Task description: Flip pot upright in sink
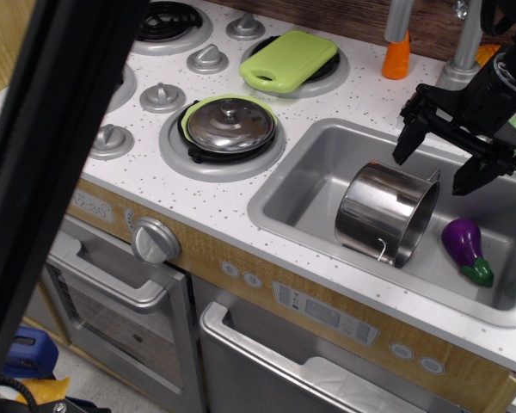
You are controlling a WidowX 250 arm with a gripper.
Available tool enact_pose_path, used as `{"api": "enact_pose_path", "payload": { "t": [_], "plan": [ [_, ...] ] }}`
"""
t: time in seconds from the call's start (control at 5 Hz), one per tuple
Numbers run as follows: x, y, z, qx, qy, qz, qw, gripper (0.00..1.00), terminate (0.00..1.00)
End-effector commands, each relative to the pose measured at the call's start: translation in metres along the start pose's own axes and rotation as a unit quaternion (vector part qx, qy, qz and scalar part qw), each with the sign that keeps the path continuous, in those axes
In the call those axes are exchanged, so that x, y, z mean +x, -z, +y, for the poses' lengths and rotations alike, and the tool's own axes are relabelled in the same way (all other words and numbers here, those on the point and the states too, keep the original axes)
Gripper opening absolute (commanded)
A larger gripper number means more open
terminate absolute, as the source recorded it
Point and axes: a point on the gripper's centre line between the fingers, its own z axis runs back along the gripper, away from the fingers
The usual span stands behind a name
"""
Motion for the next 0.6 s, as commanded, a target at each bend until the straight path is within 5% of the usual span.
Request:
{"api": "enact_pose_path", "payload": {
  "t": [0.0,0.4],
  "plan": [
    [0.0,0.0,0.0,0.0,0.0,0.0,1.0,1.0,0.0],
    [0.003,-0.01,-0.014,0.086,0.024,-0.027,0.9956,1.0,0.0]
  ]
}}
